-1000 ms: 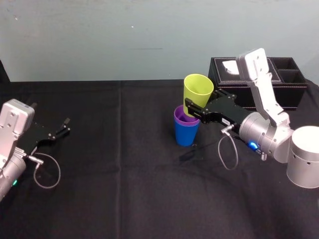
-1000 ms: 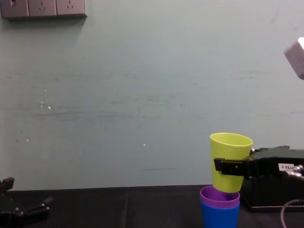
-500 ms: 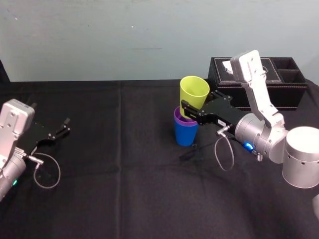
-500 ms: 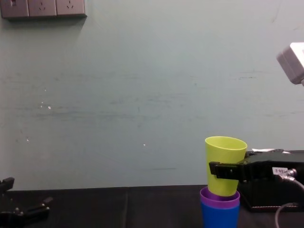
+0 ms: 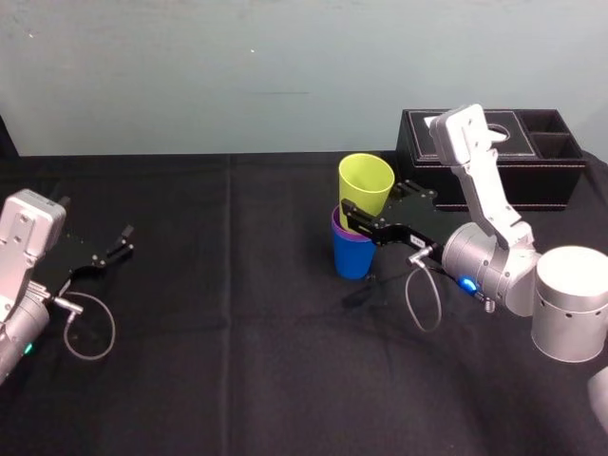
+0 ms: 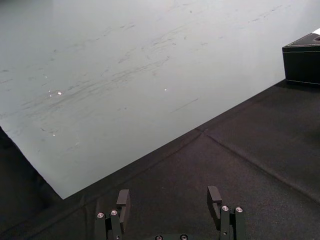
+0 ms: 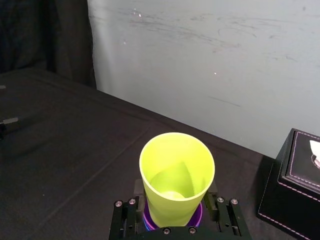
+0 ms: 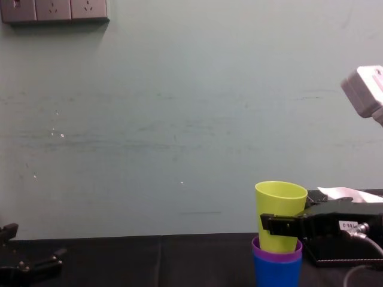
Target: Stack the three plastic cups sequentially using one hand.
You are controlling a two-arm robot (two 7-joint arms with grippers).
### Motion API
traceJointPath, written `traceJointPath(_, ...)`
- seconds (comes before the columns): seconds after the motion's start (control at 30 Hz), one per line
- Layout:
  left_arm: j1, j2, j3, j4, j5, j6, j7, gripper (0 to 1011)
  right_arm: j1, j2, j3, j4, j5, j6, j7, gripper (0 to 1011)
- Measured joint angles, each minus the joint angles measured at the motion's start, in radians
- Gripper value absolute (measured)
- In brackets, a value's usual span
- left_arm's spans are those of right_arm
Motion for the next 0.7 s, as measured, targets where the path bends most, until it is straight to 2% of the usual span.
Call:
traceJointPath(0.6, 0.000, 0.000, 0.000, 0.000, 0.000, 0.000, 0.000, 1010, -0.001, -0.002, -0.002, 0.015, -0.005, -0.003, 0.007, 715)
traceJointPath(0.7, 0.000, 0.000, 0.000, 0.000, 0.000, 0.000, 0.000, 1010, -0.001, -0.002, -0.002, 0.014, -0.005, -0.003, 0.007, 755)
